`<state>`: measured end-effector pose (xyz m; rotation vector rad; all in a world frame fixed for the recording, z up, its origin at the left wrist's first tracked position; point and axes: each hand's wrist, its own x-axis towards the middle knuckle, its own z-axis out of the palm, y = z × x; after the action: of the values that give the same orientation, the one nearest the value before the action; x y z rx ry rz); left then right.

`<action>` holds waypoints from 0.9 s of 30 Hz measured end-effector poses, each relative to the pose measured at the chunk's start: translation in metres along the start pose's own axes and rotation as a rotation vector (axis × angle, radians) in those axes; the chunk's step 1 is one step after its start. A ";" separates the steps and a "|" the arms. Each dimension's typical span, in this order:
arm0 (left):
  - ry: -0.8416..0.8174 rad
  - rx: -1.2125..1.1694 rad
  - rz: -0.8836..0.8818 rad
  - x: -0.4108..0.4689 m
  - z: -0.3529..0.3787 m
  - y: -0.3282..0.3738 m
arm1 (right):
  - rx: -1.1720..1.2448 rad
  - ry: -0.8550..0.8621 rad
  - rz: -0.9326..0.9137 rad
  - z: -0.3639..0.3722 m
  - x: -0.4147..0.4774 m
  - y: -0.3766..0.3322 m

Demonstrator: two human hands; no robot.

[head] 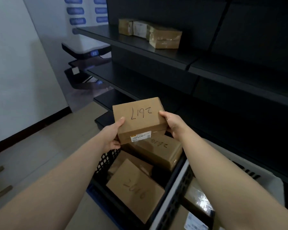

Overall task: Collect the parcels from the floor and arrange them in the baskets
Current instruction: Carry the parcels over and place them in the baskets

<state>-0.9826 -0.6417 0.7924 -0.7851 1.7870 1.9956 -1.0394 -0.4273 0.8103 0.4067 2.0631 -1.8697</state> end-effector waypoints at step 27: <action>-0.332 0.295 -0.347 0.120 -0.013 0.002 | -0.293 0.189 0.040 0.046 0.127 0.022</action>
<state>-1.0758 -0.6677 0.7208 -0.5818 1.5755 1.4964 -1.1426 -0.4714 0.7325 0.5607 2.3879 -1.5238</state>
